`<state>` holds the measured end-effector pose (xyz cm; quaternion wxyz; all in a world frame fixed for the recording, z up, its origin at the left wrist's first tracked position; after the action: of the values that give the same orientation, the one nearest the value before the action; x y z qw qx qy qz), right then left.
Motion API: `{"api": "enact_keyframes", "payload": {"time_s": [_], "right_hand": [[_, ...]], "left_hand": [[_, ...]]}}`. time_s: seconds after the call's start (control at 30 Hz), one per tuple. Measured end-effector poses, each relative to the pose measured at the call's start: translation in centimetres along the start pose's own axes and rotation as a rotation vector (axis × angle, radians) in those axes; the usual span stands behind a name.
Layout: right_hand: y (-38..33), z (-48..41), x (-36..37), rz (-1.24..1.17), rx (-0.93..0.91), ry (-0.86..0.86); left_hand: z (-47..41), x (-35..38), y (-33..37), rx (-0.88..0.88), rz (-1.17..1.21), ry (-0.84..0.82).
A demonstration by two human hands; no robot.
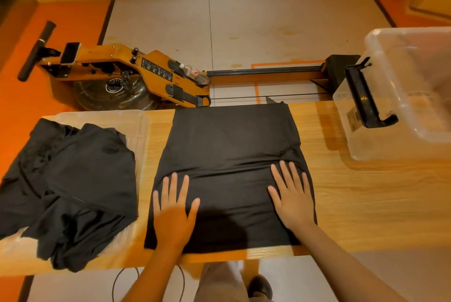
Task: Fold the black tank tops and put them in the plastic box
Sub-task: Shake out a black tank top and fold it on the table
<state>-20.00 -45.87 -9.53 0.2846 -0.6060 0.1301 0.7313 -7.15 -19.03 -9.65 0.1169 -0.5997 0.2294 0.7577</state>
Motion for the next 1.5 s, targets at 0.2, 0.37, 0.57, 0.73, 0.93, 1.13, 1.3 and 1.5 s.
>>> {"api": "enact_keyframes", "payload": {"time_s": [0.2, 0.37, 0.57, 0.73, 0.93, 1.13, 1.3, 1.5], "right_hand": [[-0.4, -1.6, -1.6, -0.034, -0.01, 0.04], [1.5, 4.1, 0.8, -0.03, 0.075, 0.121], [3.4, 6.8, -0.8, -0.315, 0.231, 0.295], [4.6, 8.8, -0.9, -0.263, 0.359, 0.314], [4.3, 9.0, -2.0, -0.539, 0.398, 0.295], [3.9, 8.5, -6.9, -0.934, 0.439, 0.363], [3.6, 5.4, -13.5, -1.18, 0.409, 0.364], [2.2, 3.7, -20.8, -1.312, 0.335, 0.399]], "left_hand": [[-2.0, -1.3, 0.3, -0.036, 0.038, 0.028], [3.1, 0.0, -0.8, -0.123, 0.064, 0.056], [5.3, -0.9, -1.6, -0.325, 0.274, 0.264], [5.9, -2.0, -2.7, -0.483, 0.257, 0.225], [6.0, -3.2, -3.2, -0.471, 0.447, 0.196], [6.3, -6.9, -2.3, -0.48, 0.792, 0.224], [3.9, -13.1, -1.0, -0.407, 0.98, 0.249], [1.8, -18.5, -0.3, -0.377, 1.216, 0.377]]}}
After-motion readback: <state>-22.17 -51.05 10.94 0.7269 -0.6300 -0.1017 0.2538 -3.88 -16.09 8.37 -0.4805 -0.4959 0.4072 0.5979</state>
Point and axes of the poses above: each hand's wrist, its own z-axis away from the middle knuckle, its own x-axis out of the palm, y = z × x, the point moved 2 cm from there along -z, towards the middle knuckle, and after that the axes turned 3 degrees about x, right-handed, at the moved point
